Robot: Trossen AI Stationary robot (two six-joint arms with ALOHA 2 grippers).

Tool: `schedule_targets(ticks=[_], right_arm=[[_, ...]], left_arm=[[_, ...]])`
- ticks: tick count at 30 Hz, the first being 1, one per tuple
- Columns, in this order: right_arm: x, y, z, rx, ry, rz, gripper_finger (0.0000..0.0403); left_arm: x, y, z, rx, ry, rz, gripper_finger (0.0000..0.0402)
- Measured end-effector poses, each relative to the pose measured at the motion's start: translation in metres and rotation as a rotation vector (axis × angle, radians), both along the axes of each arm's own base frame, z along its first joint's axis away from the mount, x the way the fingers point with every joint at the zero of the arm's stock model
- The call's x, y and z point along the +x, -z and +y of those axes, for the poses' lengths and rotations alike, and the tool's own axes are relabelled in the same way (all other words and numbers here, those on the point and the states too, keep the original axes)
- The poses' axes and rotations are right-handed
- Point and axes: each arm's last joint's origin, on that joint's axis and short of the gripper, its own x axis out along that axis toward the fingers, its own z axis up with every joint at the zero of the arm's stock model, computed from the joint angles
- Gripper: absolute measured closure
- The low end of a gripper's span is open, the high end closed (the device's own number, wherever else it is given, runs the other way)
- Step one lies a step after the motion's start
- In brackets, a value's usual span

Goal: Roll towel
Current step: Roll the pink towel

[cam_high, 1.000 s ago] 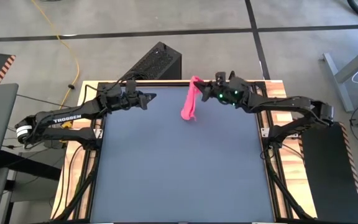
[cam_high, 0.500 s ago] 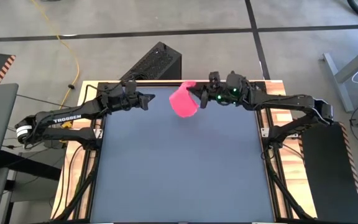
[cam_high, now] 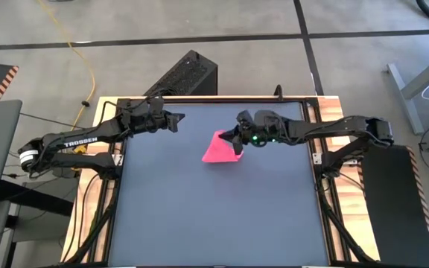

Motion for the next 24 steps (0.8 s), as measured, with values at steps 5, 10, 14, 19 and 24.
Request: schedule_targets(ticks=[5,10,14,19,24], right_arm=[[0.009,0.008,0.013,0.069,-0.029,-0.005,0.0388],[0.021,0.029,0.035,0.120,-0.078,0.065,0.0388],[0.031,0.041,0.051,0.166,-0.073,0.065,0.0388],[0.042,0.058,0.068,0.223,-0.056,0.077,0.0388],[0.049,0.076,0.086,0.259,-0.068,0.101,0.0388]], left_arm=[[0.000,0.002,-0.001,-0.023,0.012,0.014,0.0401],[-0.001,0.007,-0.002,-0.059,0.030,0.047,0.0401],[-0.002,0.011,-0.004,-0.089,0.050,0.090,0.0401],[-0.003,0.015,-0.005,-0.112,0.049,0.123,0.0401],[-0.002,0.014,-0.006,-0.134,0.091,0.104,0.0401]])
